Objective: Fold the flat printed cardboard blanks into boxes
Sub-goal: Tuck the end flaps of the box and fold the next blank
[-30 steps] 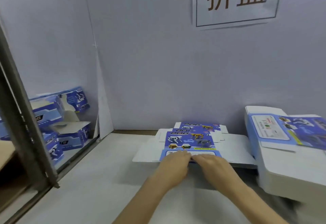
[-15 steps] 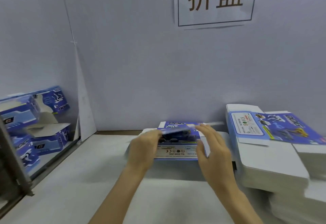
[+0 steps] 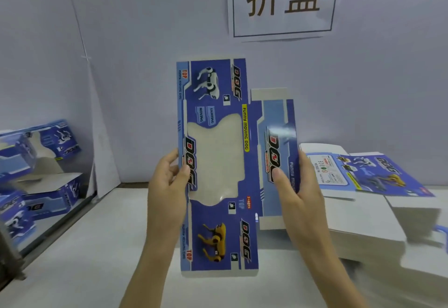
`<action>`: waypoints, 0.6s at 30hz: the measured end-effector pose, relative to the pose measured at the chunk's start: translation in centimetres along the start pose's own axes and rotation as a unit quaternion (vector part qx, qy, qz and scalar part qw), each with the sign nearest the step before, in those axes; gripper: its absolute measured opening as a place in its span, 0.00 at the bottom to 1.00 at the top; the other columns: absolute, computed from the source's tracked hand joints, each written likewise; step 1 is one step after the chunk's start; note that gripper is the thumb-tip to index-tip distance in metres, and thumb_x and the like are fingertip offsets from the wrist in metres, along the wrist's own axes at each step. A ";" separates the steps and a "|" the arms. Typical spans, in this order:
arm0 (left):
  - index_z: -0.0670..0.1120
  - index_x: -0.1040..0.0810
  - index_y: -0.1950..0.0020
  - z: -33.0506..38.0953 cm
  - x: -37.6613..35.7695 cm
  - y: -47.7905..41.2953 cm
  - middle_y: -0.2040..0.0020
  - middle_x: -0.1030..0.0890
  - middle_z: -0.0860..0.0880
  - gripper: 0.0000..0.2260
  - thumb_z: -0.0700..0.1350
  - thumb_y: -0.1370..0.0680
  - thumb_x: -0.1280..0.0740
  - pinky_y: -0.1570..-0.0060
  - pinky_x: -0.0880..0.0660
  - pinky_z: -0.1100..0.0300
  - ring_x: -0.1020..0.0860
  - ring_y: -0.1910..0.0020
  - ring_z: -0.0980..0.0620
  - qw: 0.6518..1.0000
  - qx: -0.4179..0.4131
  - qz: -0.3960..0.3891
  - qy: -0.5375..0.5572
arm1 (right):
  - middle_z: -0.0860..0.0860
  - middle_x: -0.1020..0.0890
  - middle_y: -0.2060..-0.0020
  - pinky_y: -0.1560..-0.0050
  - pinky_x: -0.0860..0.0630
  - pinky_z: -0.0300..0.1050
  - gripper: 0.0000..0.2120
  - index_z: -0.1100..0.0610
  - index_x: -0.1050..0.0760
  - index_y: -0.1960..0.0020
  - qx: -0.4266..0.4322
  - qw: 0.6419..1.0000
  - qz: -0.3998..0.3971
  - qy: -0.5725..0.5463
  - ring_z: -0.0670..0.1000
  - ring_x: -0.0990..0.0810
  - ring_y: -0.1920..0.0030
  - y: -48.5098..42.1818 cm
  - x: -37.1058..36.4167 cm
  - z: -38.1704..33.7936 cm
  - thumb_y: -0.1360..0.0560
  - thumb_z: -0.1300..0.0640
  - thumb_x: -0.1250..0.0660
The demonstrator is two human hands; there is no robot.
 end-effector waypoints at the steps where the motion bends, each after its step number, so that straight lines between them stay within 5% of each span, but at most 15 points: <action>1: 0.55 0.30 0.34 0.0 -0.4 0.2 0.44 0.19 0.51 0.14 0.44 0.18 0.40 0.64 0.21 0.67 0.19 0.49 0.55 1.000 -0.001 -0.011 -0.010 | 0.43 0.20 0.46 0.66 0.22 0.33 0.27 0.47 0.33 0.30 -0.003 1.000 0.006 -0.004 0.39 0.19 0.47 -0.1 0.3 0.0 0.29 0.47 0.36; 4: 0.56 0.35 0.28 0.4 -1.4 0.9 0.33 0.25 0.52 0.19 0.47 0.19 0.41 0.47 0.20 0.57 0.25 0.35 0.50 0.999 -0.014 -0.028 -0.039 | 0.41 0.18 0.50 0.66 0.22 0.33 0.21 0.48 0.30 0.32 -0.012 1.000 0.007 -0.004 0.41 0.18 0.49 -0.4 0.8 0.3 0.24 0.52 0.35; 7: 0.57 0.41 0.23 0.7 -1.9 1.3 0.29 0.30 0.56 0.23 0.46 0.18 0.42 0.39 0.24 0.55 0.30 0.32 0.55 0.999 -0.026 -0.021 -0.034 | 0.39 0.17 0.51 0.66 0.22 0.32 0.19 0.46 0.28 0.37 -0.012 1.000 0.003 0.000 0.40 0.18 0.50 -0.4 0.7 0.1 0.27 0.48 0.34; 10: 0.57 0.42 0.23 0.6 -2.4 1.5 0.31 0.29 0.57 0.23 0.47 0.18 0.44 0.46 0.21 0.56 0.27 0.36 0.56 0.999 -0.025 -0.020 -0.032 | 0.38 0.18 0.51 0.66 0.22 0.32 0.21 0.46 0.28 0.38 -0.014 1.000 0.004 -0.003 0.39 0.18 0.50 -0.3 0.8 0.0 0.29 0.45 0.32; 14: 0.58 0.40 0.24 0.4 -2.4 1.6 0.38 0.27 0.61 0.22 0.47 0.17 0.44 0.62 0.23 0.71 0.25 0.44 0.63 0.999 -0.025 -0.017 -0.026 | 0.39 0.18 0.51 0.67 0.22 0.32 0.24 0.46 0.28 0.37 -0.024 1.000 -0.006 0.002 0.39 0.18 0.51 -0.3 0.7 0.1 0.31 0.43 0.29; 18: 0.59 0.39 0.24 0.1 -2.6 1.7 0.37 0.25 0.61 0.21 0.48 0.17 0.44 0.55 0.19 0.60 0.23 0.42 0.61 1.000 -0.005 -0.025 -0.014 | 0.37 0.18 0.51 0.66 0.23 0.31 0.28 0.44 0.30 0.36 -0.029 0.999 -0.022 0.003 0.38 0.18 0.50 -0.4 0.6 -0.1 0.34 0.41 0.31</action>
Point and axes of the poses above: each hand's wrist, its own y-axis away from the middle knuckle, its own x-axis out of the back of the hand, z = x × y, the point moved 6 cm from there along -y, towards the middle knuckle
